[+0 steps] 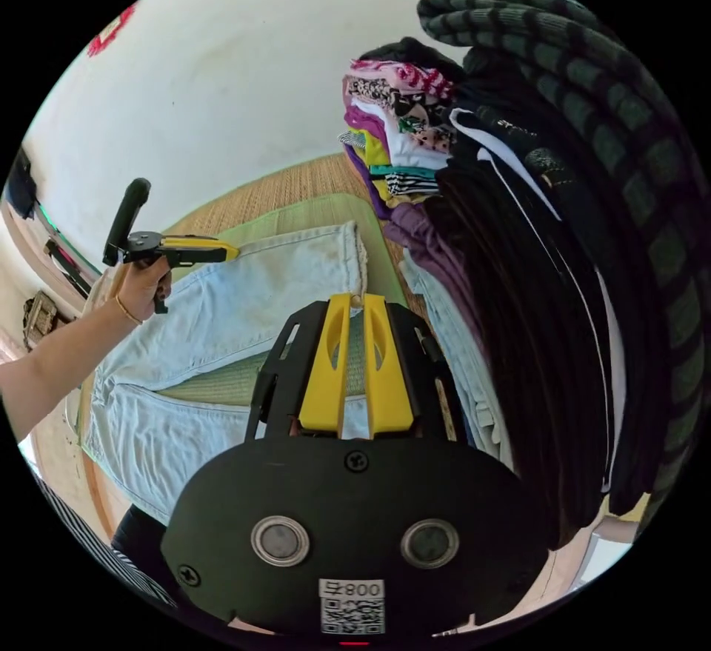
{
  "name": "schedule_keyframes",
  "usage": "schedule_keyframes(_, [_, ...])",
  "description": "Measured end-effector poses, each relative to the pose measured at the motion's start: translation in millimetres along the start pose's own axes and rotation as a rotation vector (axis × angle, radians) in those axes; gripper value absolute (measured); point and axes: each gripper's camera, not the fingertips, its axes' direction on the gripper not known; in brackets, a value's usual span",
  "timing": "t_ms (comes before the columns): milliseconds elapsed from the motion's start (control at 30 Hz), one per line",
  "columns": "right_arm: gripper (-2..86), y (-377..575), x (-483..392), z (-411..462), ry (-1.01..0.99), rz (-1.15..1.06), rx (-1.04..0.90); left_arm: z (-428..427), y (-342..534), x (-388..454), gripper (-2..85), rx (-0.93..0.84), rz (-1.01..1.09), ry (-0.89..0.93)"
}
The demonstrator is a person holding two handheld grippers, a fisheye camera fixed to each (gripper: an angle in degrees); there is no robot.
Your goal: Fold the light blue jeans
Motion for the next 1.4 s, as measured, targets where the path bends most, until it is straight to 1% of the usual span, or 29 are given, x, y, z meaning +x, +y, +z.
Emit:
schedule_keyframes(67, [3.9,0.4,13.3,11.8,-0.021,0.039,-0.033,24.9,0.6,-6.7,2.8,-0.064,-0.023,0.008])
schedule_keyframes(133, [3.8,3.5,22.9,28.0,-0.043,0.074,-0.089,39.5,3.6,-12.4,3.4,-0.091,-0.048,0.031])
schedule_keyframes(200, [3.4,8.8,28.3,37.8,-0.023,0.093,-0.130,41.4,9.2,-17.2,4.6,-0.056,-0.082,0.046])
schedule_keyframes(233, [3.3,13.0,31.5,38.3,0.007,0.104,-0.145,39.9,13.5,-18.0,5.9,-0.030,-0.082,0.083])
schedule_keyframes(300, [3.7,20.8,37.0,27.0,0.009,0.114,-0.119,36.8,22.7,-13.6,7.1,-0.004,-0.044,0.151])
schedule_keyframes(367, [5.6,36.7,43.0,5.0,0.008,0.113,-0.098,35.5,43.3,4.0,7.8,0.008,0.044,0.278])
schedule_keyframes(500, [7.9,78.3,47.5,-26.1,0.038,0.112,-0.130,46.1,83.0,39.4,8.6,-0.061,0.158,0.369])
schedule_keyframes(633, [8.8,132.6,51.4,-44.5,0.151,0.146,-0.229,66.3,113.1,63.2,8.8,-0.183,0.233,0.322])
schedule_keyframes(667, [8.8,143.6,53.3,-45.4,0.158,0.163,-0.246,63.8,118.0,64.1,8.6,-0.151,0.231,0.289])
schedule_keyframes(733, [8.8,153.4,56.8,-40.5,0.130,0.187,-0.281,63.5,120.8,63.6,7.9,-0.166,0.221,0.271])
schedule_keyframes(833, [7.8,153.9,57.9,-34.2,0.125,0.206,-0.281,61.3,124.7,65.1,5.2,-0.199,0.228,0.218])
schedule_keyframes(967, [5.2,143.2,52.3,-31.6,0.153,0.175,-0.309,50.1,132.2,63.3,2.8,-0.217,0.205,0.244])
schedule_keyframes(1067, [4.5,137.6,53.8,-57.6,0.107,0.168,-0.222,28.4,138.2,59.0,2.3,-0.158,0.181,0.286])
schedule_keyframes(1133, [4.5,137.6,60.6,-67.0,0.098,0.178,-0.192,21.7,141.3,59.9,2.2,-0.146,0.177,0.269])
schedule_keyframes(1233, [4.8,143.8,81.3,-48.4,0.053,0.238,-0.238,29.9,146.5,63.1,2.4,-0.205,0.177,0.246])
schedule_keyframes(1300, [5.3,147.7,90.8,-29.2,0.036,0.269,-0.281,27.5,151.2,60.6,2.7,-0.193,0.151,0.264])
schedule_keyframes(1400, [6.1,146.4,103.0,-27.0,-0.014,0.331,-0.237,9.4,160.5,56.9,3.1,-0.181,0.112,0.280])
